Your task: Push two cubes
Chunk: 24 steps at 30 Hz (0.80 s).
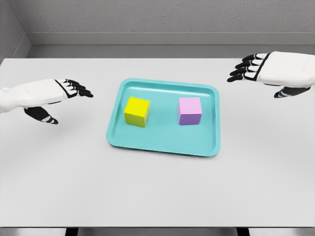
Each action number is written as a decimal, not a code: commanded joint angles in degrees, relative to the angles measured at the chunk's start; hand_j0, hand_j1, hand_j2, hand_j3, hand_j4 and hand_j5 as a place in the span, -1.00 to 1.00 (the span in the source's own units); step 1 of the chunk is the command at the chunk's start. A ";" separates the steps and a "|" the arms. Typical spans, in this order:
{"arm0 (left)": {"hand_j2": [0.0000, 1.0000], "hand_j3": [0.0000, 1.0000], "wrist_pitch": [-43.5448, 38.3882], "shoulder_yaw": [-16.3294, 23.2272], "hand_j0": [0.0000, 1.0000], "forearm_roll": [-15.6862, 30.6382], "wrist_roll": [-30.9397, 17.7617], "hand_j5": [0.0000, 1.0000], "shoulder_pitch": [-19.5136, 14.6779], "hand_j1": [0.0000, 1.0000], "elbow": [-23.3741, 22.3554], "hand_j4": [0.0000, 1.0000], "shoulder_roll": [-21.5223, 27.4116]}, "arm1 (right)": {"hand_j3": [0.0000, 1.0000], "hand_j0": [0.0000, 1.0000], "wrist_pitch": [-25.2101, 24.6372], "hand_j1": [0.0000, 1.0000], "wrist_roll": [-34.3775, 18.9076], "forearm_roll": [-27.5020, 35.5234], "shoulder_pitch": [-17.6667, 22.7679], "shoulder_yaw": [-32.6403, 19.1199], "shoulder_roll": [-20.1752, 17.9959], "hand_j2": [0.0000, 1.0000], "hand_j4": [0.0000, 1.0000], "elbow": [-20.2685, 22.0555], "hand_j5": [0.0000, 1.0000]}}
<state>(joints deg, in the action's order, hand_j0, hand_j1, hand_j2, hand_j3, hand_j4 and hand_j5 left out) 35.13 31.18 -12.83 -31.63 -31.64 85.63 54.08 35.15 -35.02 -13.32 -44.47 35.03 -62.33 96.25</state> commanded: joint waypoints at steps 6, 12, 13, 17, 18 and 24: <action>0.13 0.13 -0.13 1.78 0.13 -1.14 -2.99 0.13 -1.05 0.13 -2.49 0.13 -1.61 | 1.00 1.00 -0.15 1.00 0.02 0.31 -1.67 0.12 -0.16 1.00 1.00 0.52 1.00; -0.78 -0.78 -0.13 8.46 -0.78 -1.84 -3.37 -0.78 -8.88 -0.78 -23.93 -0.78 -15.23 | -0.90 -0.90 -0.15 -0.90 0.02 -1.27 -2.11 11.20 -0.42 -0.90 -0.90 0.96 -0.90; -0.79 -0.79 -0.13 8.55 -0.79 -1.84 -3.37 -0.79 -8.96 -0.79 -23.85 -0.79 -15.76 | -0.90 -0.90 -0.15 -0.90 0.02 -2.76 -1.93 11.37 -0.34 -0.90 -0.90 0.87 -0.90; -0.86 -0.86 -0.13 8.55 -0.86 -1.93 -3.37 -0.86 -12.30 -0.86 -26.39 -0.86 -17.43 | -0.90 -0.90 -0.15 -0.90 0.02 -5.40 -2.02 13.92 1.51 -0.90 -0.90 0.70 -0.90; -0.86 -0.86 -0.13 8.99 -0.86 -1.84 -3.37 -0.86 -12.39 -0.86 -27.01 -0.86 -17.69 | -0.90 -0.90 -0.15 -0.90 0.02 -5.49 -2.02 14.54 1.86 -0.90 -0.90 0.43 -0.90; -0.84 -0.84 -0.13 16.46 -0.84 -1.93 -3.37 -0.84 -16.87 -0.84 -26.39 -0.84 -20.33 | -0.83 -0.83 -0.15 -0.83 0.02 -10.24 -2.11 16.47 6.43 -0.83 -0.83 -1.94 -0.83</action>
<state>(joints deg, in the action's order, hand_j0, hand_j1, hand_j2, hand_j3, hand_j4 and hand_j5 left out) 35.09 45.27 -14.98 -35.00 -49.66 59.40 34.46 35.14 -35.01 -22.24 -46.58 50.77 -57.38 95.01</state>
